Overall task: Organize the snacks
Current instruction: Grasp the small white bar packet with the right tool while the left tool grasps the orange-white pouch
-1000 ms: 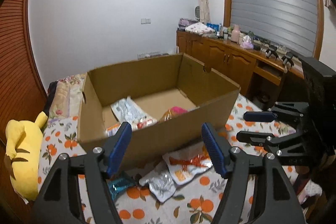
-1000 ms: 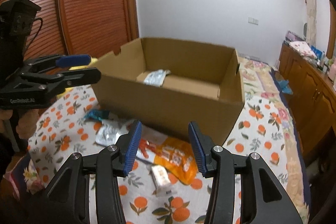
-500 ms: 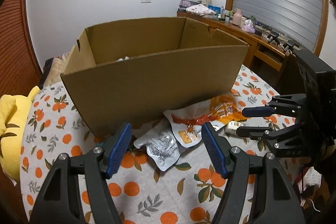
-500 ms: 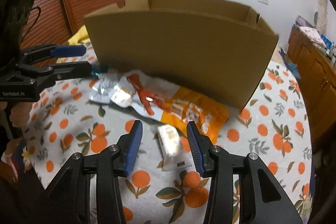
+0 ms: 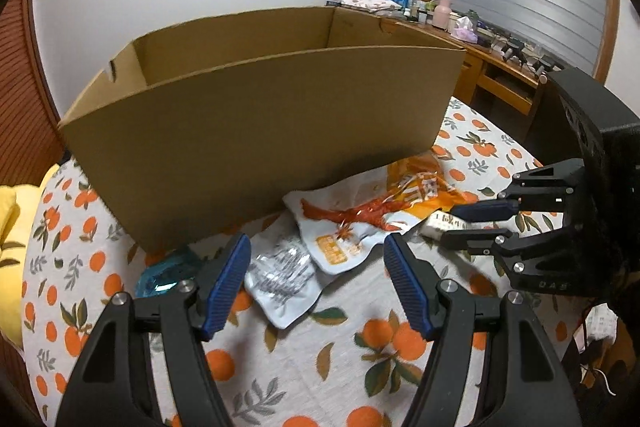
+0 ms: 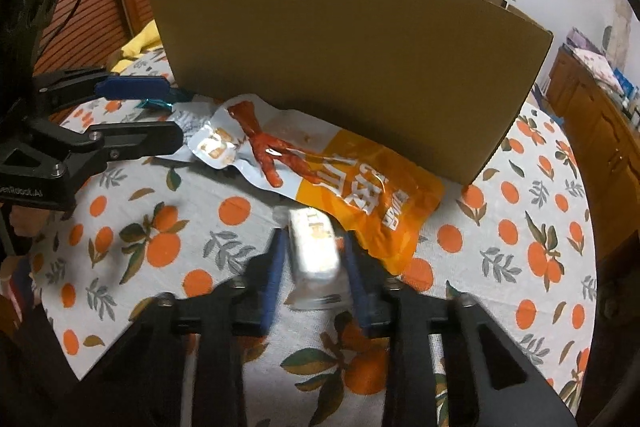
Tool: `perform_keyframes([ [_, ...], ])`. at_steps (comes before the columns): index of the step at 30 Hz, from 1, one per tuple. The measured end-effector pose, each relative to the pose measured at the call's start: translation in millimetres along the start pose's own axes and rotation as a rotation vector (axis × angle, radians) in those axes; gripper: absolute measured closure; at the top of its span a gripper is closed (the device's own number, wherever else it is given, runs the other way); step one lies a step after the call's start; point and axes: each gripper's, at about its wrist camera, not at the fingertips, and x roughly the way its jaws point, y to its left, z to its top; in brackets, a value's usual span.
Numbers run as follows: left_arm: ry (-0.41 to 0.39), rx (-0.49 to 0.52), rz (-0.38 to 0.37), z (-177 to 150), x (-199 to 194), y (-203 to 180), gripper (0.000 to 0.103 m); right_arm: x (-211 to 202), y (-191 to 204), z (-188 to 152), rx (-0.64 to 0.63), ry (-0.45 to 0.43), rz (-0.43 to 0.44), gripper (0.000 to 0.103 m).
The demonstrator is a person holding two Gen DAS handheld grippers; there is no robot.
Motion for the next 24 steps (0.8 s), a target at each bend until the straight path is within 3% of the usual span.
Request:
perform_keyframes([
  [10,0.013,0.114,-0.090,23,14,-31,0.034,-22,-8,-17,0.012,-0.026,0.006,0.083],
  [24,0.155,0.181,-0.158,32,50,-47,0.035,-50,-37,-36,0.126,-0.091,-0.022,0.083],
])
